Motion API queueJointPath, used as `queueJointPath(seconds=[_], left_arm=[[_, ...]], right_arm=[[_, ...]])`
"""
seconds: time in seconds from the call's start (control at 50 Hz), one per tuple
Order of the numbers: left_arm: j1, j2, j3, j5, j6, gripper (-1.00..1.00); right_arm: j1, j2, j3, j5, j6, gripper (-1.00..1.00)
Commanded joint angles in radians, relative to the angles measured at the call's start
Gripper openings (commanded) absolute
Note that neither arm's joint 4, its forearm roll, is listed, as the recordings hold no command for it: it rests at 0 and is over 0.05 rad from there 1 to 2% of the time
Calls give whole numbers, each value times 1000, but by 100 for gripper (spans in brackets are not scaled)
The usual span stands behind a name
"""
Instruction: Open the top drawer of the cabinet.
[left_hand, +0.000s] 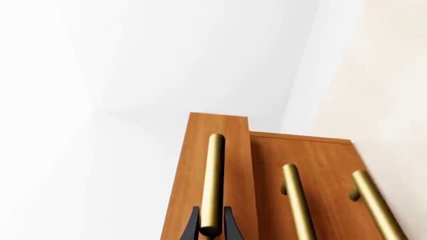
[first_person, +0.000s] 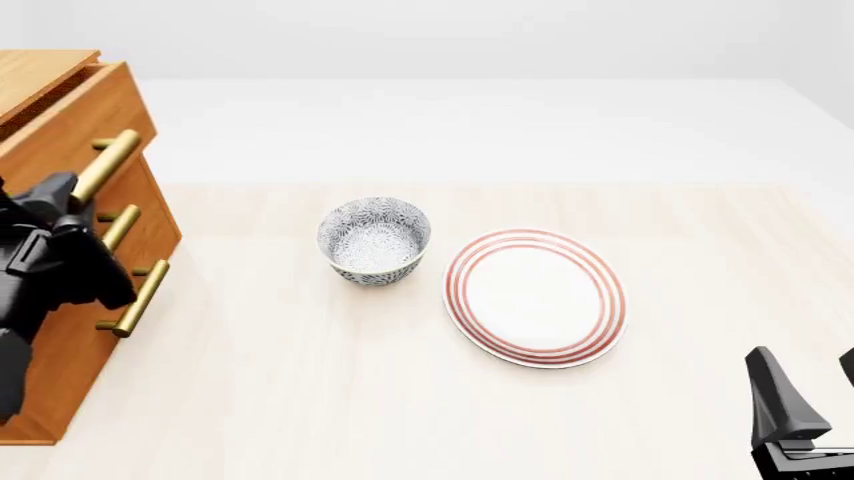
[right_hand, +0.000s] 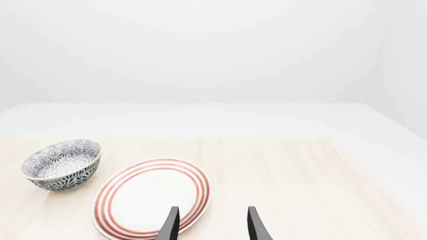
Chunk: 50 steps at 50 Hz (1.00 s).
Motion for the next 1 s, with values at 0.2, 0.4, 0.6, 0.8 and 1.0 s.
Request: queueJointPath(seconds=[0.2, 0.4, 0.6, 0.8, 1.0], left_arm=[[-66, -42, 59, 38, 34, -100], [-97, -24, 53, 27, 36, -100], [-112, -39, 59, 33, 35, -100], [-127, -73, 64, 51, 39, -100], [-150, -111, 71, 68, 49, -100]], right_arm=[[0, 0, 0, -1, 0, 100], [0, 0, 0, -1, 0, 100], [0, 0, 0, -1, 0, 100], [0, 0, 0, -1, 0, 100], [0, 0, 0, -1, 0, 100]])
